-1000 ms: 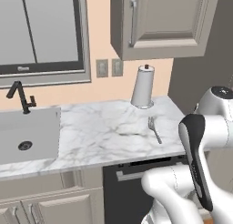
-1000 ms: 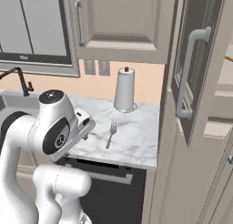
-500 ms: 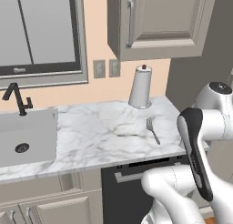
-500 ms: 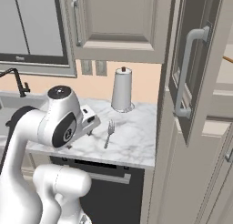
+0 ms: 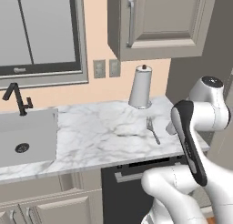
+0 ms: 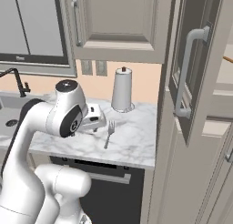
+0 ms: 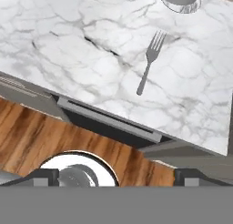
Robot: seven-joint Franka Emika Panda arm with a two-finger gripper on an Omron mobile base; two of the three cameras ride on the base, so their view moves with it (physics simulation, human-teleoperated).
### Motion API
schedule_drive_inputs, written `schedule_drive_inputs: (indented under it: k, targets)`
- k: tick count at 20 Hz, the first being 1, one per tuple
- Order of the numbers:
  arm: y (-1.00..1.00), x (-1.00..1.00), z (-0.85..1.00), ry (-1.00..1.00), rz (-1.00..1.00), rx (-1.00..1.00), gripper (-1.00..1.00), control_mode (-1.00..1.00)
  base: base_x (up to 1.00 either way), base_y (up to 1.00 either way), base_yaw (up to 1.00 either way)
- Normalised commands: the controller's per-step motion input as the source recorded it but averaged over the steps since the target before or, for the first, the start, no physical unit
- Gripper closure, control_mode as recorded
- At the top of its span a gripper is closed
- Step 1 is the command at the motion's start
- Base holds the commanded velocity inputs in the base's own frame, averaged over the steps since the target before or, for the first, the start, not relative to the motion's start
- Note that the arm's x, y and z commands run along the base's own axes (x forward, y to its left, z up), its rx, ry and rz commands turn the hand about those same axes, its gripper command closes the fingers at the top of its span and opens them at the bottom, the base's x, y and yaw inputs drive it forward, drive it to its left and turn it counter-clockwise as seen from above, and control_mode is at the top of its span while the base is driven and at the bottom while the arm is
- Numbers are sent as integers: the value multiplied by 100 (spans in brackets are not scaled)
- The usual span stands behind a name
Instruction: Organize the utensils by type. Pick up the wooden spoons from the counter and place them in the open cabinet. Then pick up the metallic utensils from the counter and place them in the open drawer.
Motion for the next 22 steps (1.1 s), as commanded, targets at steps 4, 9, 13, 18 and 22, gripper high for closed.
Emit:
schedule_drive_inputs:
  k: [4, 9, 13, 18, 22]
  targets:
    - [0, 26, -7, -9, -40, 6, -100, -100, 0, 0, 0]
    - [-1, 31, -11, -8, -17, 0, -100, -100, 0, 0, 0]
    - [-15, 45, -13, 0, 0, 0, -100, -100, 0, 0, 0]
    - [-11, 48, -14, 3, 0, 0, -100, -100, 0, 0, 0]
    - [0, 45, -38, 24, 0, 0, -100, -100, 0, 0, 0]
